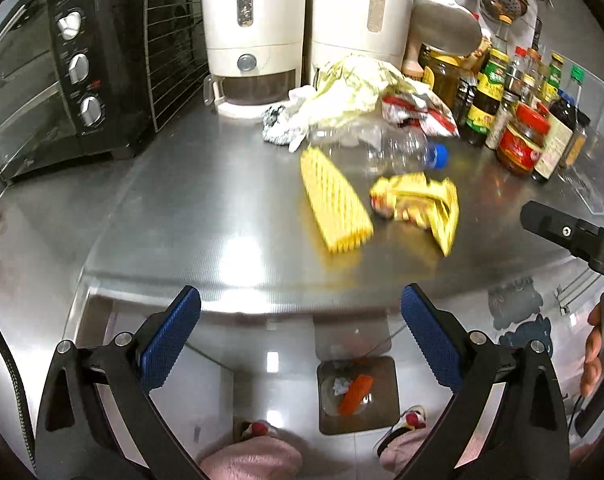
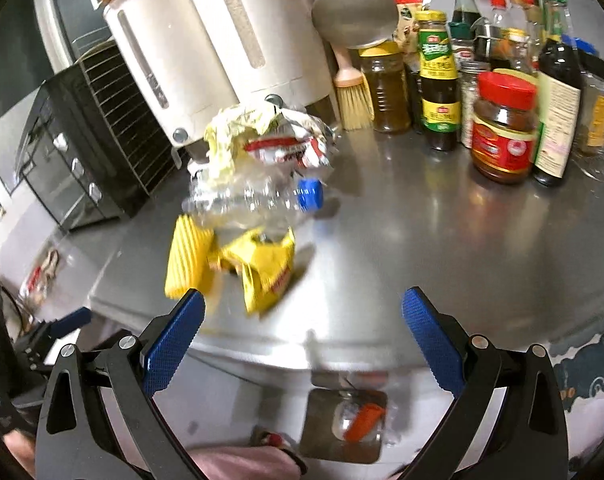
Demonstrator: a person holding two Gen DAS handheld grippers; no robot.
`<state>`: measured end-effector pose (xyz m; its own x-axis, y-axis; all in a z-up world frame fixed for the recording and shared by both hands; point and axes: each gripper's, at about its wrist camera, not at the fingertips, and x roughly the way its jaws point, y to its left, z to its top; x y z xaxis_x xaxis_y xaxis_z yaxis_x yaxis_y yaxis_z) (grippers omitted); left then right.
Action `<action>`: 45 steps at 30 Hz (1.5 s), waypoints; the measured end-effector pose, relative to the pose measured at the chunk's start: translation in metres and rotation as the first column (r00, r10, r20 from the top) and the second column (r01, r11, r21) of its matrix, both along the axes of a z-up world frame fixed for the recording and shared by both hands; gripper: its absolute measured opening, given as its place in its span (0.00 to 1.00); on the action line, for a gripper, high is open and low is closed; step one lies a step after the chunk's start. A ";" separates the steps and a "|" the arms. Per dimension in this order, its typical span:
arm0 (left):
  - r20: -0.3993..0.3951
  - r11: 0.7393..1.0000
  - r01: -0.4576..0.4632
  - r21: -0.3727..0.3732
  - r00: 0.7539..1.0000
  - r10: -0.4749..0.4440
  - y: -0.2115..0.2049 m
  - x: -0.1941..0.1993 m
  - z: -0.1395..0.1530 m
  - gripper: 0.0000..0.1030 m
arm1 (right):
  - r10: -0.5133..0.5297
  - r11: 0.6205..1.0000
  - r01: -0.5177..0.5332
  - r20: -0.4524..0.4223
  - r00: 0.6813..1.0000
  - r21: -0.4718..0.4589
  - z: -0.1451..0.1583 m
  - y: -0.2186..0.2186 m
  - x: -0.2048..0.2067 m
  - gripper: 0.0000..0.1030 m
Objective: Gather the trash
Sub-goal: 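Grasp the yellow foam net with the left tool while the right tool grasps the yellow wrapper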
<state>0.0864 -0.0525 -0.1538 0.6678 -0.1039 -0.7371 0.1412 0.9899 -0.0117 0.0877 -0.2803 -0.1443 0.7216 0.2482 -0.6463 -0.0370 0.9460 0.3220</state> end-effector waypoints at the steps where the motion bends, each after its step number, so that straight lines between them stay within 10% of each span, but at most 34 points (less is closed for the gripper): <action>1: 0.002 1.000 -0.001 0.001 1.000 0.001 -0.002 0.009 0.001 0.92 | 0.006 1.000 -0.006 -0.003 1.000 0.007 0.001 0.002 0.008 0.96; 6: 0.002 1.000 -0.001 -0.011 1.000 0.001 -0.010 0.035 0.003 0.84 | 0.042 0.998 -0.040 -0.032 0.999 0.048 -0.004 0.012 0.037 0.80; 22: -0.099 0.997 0.056 -0.049 0.993 -0.060 -0.021 0.090 -0.035 0.54 | 0.097 0.993 -0.088 -0.124 0.988 0.079 -0.039 0.038 0.080 0.74; 28: -0.107 0.990 0.108 -0.089 0.987 -0.117 -0.028 0.091 -0.034 0.26 | 0.124 0.991 -0.116 -0.127 0.984 0.067 -0.043 0.049 0.084 0.43; 33: -0.089 0.990 0.113 -0.082 0.989 -0.120 -0.032 0.088 -0.031 0.12 | 0.115 0.993 -0.111 -0.122 0.986 0.041 -0.040 0.047 0.079 0.38; 45: -0.062 0.992 0.105 -0.072 0.992 -0.110 -0.030 0.052 -0.006 0.09 | 0.062 0.997 -0.058 -0.081 0.995 0.053 -0.024 0.010 0.036 0.37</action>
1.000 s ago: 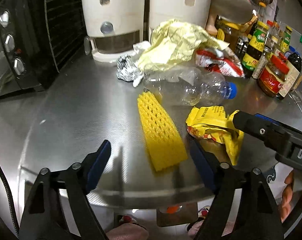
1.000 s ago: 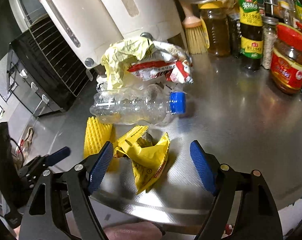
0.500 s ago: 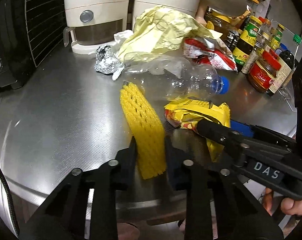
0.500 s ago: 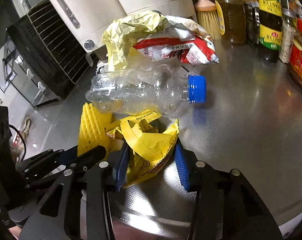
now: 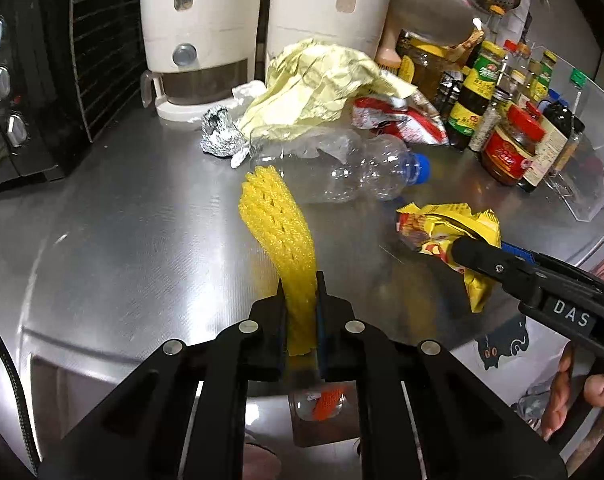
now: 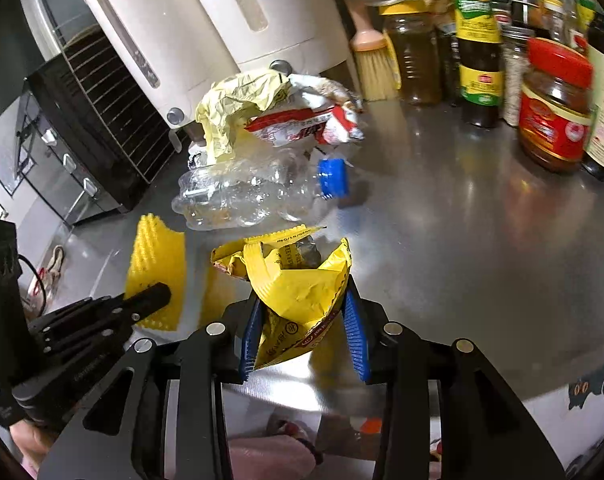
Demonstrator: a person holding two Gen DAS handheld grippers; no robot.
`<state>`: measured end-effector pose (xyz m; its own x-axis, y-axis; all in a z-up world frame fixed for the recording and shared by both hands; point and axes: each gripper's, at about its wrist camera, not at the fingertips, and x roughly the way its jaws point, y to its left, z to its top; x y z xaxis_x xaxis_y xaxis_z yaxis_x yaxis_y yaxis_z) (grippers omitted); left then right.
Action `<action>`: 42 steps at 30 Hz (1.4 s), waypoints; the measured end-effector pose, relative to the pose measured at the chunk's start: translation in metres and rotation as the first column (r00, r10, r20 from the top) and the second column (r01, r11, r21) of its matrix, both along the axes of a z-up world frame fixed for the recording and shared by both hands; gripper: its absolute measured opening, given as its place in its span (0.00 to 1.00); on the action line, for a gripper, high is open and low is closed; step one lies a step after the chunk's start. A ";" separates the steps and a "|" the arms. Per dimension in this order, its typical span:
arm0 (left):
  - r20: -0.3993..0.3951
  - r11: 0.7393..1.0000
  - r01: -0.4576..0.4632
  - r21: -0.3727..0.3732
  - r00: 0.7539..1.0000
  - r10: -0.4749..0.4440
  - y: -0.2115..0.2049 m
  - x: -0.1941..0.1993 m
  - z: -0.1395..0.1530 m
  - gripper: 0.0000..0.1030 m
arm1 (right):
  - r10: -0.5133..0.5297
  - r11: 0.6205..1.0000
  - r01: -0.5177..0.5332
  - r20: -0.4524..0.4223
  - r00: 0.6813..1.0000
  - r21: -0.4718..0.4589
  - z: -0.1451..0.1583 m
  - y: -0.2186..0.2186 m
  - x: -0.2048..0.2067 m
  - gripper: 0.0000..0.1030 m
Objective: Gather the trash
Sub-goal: 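Grasp the yellow foam net with the left tool while the right tool grasps the yellow wrapper, then carry the yellow net and wrapper over the bin and open both tools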
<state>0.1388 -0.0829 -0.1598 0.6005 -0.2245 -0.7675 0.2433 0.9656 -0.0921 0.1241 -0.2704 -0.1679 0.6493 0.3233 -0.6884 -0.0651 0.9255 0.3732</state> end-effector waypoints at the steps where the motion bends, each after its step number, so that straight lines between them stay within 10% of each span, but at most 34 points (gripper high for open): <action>1: 0.003 1.000 0.001 0.003 1.000 -0.001 -0.001 -0.004 0.003 0.09 | -0.001 1.000 0.001 0.001 1.000 0.003 0.001 -0.001 -0.005 0.37; 18: 0.030 0.996 0.070 0.046 0.997 -0.072 -0.013 -0.135 -0.010 0.10 | -0.007 0.998 0.009 0.040 0.999 -0.055 -0.004 -0.005 -0.130 0.37; 42: -0.389 0.996 0.087 0.024 0.918 -0.071 -0.024 -0.126 -0.272 0.10 | -0.066 0.997 0.055 -0.314 0.947 -0.045 -0.236 -0.010 -0.121 0.37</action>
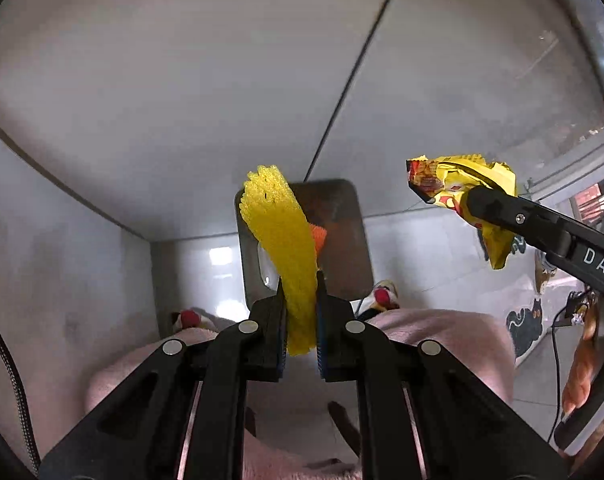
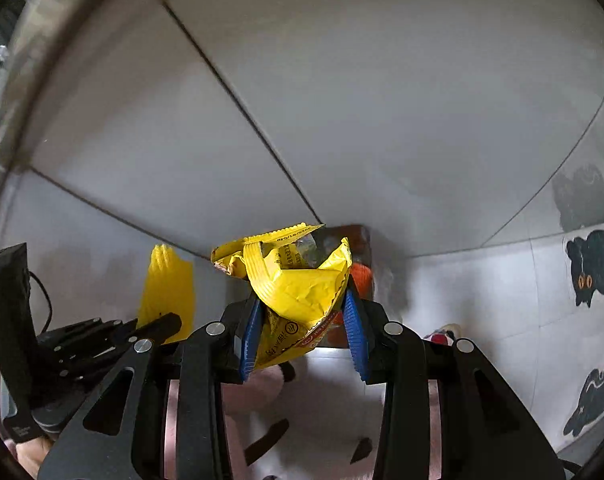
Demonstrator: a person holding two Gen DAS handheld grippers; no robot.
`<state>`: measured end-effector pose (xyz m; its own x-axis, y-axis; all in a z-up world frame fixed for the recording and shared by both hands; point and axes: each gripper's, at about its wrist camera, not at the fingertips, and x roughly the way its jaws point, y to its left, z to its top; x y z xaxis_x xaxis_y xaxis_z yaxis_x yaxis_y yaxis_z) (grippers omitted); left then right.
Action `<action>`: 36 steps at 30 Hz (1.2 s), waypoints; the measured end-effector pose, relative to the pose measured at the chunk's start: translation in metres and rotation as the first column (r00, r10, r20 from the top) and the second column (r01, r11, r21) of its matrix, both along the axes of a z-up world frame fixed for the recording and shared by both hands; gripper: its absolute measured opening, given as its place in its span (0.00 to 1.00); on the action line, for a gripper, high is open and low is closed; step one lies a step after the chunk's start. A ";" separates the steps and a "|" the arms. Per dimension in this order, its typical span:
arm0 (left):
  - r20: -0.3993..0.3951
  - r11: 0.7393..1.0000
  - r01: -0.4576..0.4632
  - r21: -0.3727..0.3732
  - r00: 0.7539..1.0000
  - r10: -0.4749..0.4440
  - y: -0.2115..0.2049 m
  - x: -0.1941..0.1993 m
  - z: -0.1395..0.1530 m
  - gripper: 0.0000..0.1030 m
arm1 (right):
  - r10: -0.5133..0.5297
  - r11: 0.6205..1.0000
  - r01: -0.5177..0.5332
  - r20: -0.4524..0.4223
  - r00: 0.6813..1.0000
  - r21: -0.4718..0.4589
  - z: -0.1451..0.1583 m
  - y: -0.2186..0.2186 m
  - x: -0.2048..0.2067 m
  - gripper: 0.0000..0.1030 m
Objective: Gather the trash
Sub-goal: 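Carry the yellow net and wrapper over the bin and open both tools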
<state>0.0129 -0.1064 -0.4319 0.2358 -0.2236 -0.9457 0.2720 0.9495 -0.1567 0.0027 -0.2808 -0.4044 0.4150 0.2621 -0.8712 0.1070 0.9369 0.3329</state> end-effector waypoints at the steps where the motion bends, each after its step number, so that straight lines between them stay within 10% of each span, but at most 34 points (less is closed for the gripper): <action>1: -0.008 1.000 -0.002 0.005 1.000 0.003 0.000 0.003 -0.008 0.10 | -0.005 1.000 0.005 -0.011 1.000 -0.004 -0.009 0.001 0.004 0.37; 19: -0.147 1.000 0.001 0.013 0.989 0.001 -0.011 0.047 -0.101 0.15 | -0.031 0.999 0.033 -0.202 0.979 0.003 -0.114 0.008 0.069 0.44; 36: 0.047 0.999 -0.050 0.018 0.998 0.049 0.011 0.024 -0.008 0.89 | -0.043 0.998 0.041 -0.041 0.998 -0.048 -0.019 -0.002 0.048 0.90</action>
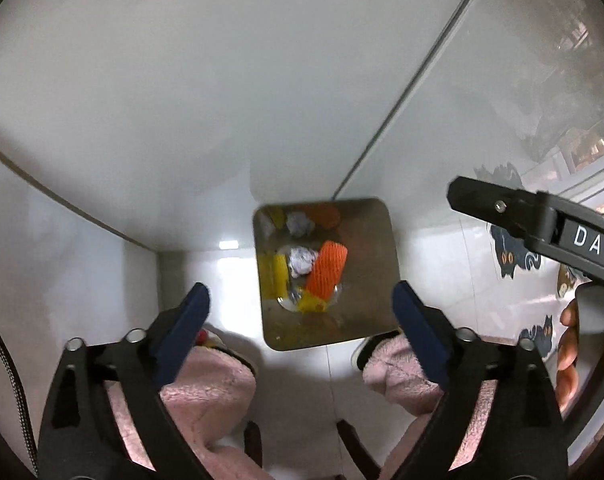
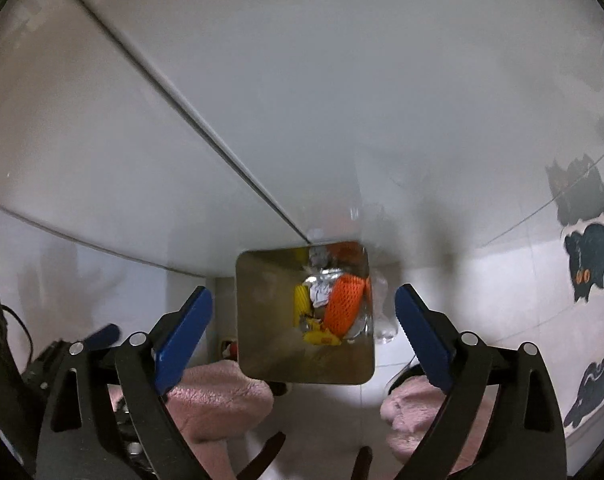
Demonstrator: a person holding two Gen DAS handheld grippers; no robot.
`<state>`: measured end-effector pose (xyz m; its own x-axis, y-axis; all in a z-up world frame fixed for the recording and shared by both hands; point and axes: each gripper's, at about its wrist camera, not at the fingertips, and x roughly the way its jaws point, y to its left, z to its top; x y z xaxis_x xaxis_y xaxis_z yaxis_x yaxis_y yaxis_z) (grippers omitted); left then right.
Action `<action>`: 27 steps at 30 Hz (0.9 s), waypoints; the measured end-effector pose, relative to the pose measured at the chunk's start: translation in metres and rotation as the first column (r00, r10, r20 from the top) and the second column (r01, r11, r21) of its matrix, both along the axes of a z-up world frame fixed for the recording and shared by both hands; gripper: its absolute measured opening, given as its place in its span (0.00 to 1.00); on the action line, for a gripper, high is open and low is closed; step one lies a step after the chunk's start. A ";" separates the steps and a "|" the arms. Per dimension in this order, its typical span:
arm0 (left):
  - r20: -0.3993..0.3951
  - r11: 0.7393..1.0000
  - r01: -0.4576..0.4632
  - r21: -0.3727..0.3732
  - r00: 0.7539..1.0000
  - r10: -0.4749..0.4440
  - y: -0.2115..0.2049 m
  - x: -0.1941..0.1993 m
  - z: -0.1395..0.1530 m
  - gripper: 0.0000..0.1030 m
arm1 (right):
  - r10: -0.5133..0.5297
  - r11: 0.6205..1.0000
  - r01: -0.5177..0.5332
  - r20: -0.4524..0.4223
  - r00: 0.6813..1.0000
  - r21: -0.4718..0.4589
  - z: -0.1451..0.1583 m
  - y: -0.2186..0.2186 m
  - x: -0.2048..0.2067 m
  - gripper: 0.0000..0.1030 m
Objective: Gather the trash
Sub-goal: 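Carry the yellow net and wrapper over the bin and open both tools, then grasp the pale yellow paper with the left tool while the right tool grasps the red-white bag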
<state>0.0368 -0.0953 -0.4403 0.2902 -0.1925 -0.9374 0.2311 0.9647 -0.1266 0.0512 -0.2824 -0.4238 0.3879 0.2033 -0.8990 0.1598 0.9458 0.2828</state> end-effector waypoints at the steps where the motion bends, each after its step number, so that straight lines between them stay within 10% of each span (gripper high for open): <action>1: 0.021 1.000 0.000 -0.002 1.000 0.000 0.003 -0.004 0.012 0.90 | 0.001 1.000 -0.001 0.018 1.000 -0.010 0.012 0.000 -0.005 0.90; 27: 0.380 0.995 -0.088 -0.051 0.919 0.101 0.052 0.005 0.260 0.92 | 0.049 0.996 -0.015 0.399 0.916 -0.088 0.261 -0.001 -0.010 0.97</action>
<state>0.0422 -0.0436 -0.1805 0.6431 -0.1752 -0.7455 0.1763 0.9812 -0.0785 0.0411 -0.2832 -0.1630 0.7131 0.1544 -0.6839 0.0183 0.9710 0.2384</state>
